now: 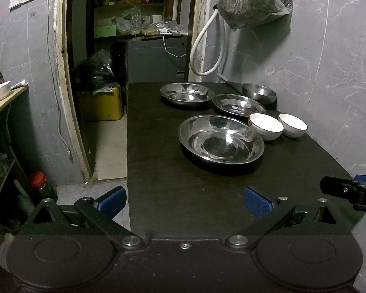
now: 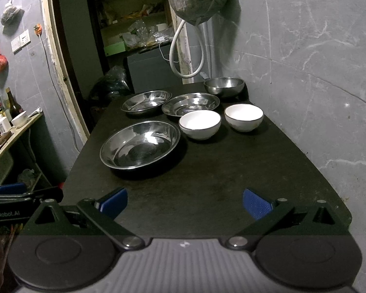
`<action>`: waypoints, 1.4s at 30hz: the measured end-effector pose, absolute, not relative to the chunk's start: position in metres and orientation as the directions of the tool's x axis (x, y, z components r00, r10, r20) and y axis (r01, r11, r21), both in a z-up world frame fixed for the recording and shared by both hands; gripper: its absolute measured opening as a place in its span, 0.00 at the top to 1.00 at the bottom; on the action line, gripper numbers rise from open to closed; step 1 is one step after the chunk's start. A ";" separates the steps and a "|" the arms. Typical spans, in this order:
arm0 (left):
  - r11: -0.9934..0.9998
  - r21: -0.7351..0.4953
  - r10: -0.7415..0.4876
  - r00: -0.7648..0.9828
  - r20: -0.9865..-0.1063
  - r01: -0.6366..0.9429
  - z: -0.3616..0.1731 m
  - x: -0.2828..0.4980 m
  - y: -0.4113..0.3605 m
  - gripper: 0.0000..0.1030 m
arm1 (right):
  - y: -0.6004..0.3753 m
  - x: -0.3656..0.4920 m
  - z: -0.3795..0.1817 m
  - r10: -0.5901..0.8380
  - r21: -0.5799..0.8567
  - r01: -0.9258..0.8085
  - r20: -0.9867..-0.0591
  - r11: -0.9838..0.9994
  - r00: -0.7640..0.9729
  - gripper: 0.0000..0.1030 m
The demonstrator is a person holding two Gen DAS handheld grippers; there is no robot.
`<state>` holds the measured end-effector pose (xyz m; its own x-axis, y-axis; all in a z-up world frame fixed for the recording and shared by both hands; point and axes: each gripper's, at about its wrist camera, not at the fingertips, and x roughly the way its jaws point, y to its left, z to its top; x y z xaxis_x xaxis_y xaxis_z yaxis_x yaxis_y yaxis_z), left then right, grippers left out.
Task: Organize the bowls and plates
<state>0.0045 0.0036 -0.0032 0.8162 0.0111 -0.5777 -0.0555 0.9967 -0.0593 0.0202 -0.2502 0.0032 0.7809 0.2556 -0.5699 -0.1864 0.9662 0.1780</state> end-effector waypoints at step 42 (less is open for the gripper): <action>0.997 -0.044 0.022 0.775 -0.632 -0.064 -0.020 0.051 -0.011 0.01 | -0.259 0.062 -0.011 0.273 0.186 -0.200 -0.612 0.962 0.742 0.00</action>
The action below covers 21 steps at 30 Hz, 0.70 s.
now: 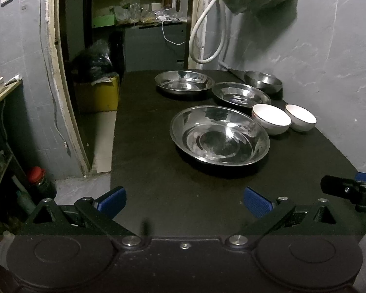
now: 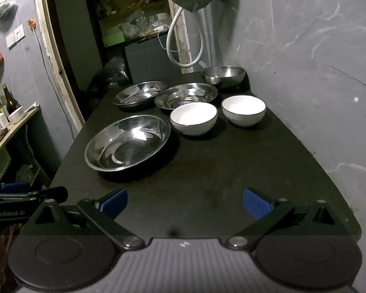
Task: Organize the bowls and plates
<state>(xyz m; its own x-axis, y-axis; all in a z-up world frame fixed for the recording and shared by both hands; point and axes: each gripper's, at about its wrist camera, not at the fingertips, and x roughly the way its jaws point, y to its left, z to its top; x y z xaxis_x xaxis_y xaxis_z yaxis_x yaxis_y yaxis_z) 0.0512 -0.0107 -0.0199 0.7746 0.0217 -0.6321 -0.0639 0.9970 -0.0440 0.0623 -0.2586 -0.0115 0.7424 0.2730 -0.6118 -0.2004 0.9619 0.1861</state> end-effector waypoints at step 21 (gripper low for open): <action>0.968 -0.097 0.112 0.750 -0.652 -0.230 0.027 0.174 0.042 0.01 | -0.243 0.178 0.051 0.473 0.259 -0.397 -0.529 0.881 0.705 0.00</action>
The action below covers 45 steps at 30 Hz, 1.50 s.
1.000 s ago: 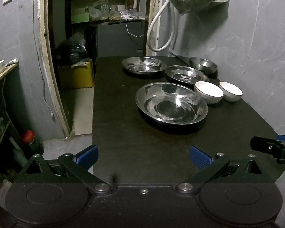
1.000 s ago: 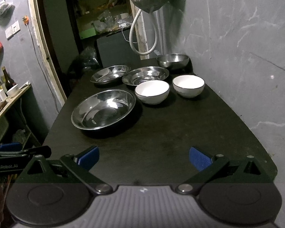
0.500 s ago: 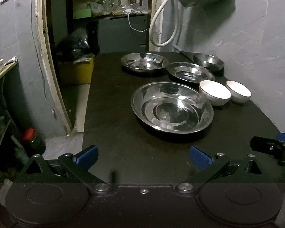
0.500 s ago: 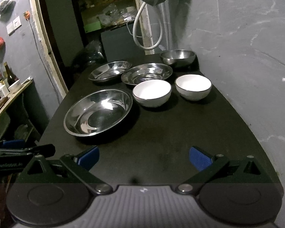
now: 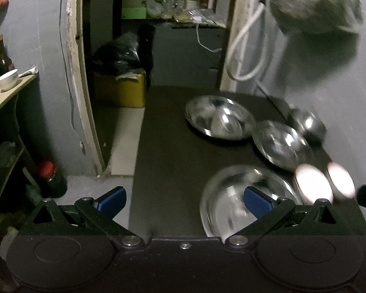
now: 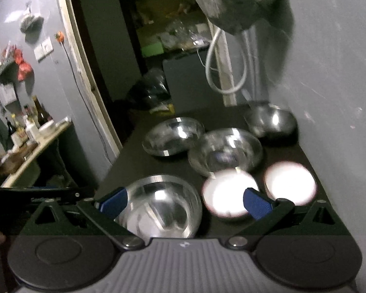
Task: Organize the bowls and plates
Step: 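Lower the left gripper onto the large steel plate rim and close it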
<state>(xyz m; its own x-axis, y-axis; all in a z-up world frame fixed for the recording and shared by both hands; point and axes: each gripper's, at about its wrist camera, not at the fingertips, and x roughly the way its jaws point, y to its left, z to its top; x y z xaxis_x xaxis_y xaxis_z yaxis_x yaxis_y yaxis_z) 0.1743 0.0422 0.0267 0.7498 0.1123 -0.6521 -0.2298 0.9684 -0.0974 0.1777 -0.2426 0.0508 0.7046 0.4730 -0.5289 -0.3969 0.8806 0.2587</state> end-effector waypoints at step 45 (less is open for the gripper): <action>0.936 -0.310 -0.345 0.617 -0.708 0.167 -0.055 0.453 0.146 0.87 | -0.113 0.381 -0.065 0.385 0.582 0.107 -0.653 0.806 0.652 0.79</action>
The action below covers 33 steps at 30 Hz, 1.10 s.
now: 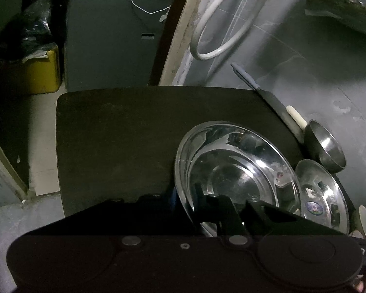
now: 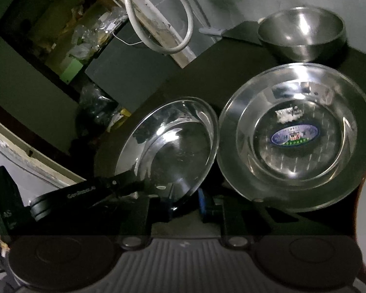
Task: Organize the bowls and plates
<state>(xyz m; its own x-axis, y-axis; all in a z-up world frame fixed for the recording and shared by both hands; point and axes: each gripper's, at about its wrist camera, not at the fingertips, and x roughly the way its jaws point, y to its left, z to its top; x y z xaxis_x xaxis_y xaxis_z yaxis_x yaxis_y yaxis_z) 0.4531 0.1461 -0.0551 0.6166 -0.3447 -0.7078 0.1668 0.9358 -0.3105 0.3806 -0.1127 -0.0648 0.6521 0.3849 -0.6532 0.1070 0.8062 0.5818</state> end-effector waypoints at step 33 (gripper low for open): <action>0.967 -0.216 -0.249 0.706 -0.662 0.139 -0.009 0.275 0.082 0.79 | -0.174 0.257 -0.013 0.483 0.515 -0.137 -0.632 0.846 0.607 0.78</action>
